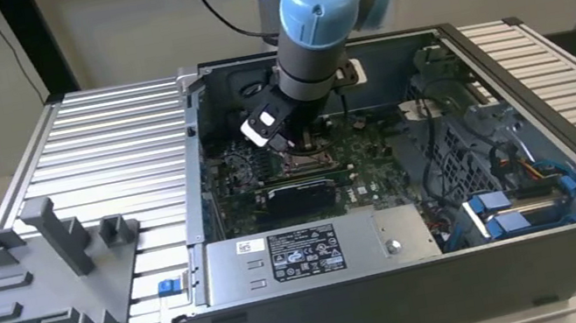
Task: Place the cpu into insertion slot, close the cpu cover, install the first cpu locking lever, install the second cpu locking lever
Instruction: 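Install the second cpu locking lever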
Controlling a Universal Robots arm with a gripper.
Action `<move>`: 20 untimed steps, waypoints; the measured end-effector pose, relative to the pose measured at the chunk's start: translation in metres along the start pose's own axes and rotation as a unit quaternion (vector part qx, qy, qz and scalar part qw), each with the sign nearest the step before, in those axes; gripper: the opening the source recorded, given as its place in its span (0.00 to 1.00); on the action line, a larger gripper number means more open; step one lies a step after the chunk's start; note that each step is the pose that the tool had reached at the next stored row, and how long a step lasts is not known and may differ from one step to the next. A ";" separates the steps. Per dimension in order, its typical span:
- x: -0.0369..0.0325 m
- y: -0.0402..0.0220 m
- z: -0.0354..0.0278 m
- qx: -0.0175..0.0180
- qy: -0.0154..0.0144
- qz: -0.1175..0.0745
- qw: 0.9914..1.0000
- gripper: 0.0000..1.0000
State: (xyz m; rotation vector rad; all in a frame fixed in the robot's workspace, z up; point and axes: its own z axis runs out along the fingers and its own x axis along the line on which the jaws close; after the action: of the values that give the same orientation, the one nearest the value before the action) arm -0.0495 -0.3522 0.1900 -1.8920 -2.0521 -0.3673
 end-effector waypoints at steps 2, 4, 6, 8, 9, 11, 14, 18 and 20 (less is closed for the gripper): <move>0.0000 0.0009 0.0004 0.000 0.000 0.000 1.000 0.00; -0.0002 0.0019 0.0009 0.000 0.000 0.000 1.000 0.00; -0.0003 0.0032 0.0012 0.000 0.000 0.000 1.000 0.00; -0.0006 0.0049 0.0014 0.000 0.000 0.000 1.000 0.00; -0.0007 0.0054 0.0016 0.000 0.000 0.000 1.000 0.00; -0.0011 0.0061 0.0023 0.000 0.000 0.000 1.000 0.00; -0.0014 0.0077 0.0025 0.000 0.000 0.000 1.000 0.00; -0.0023 0.0107 0.0023 0.002 0.000 0.001 1.000 0.00; -0.0027 0.0119 0.0021 0.003 0.001 0.002 1.000 0.00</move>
State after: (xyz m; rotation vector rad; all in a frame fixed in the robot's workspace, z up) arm -0.0377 -0.3527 0.1867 -1.8904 -2.0471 -0.3600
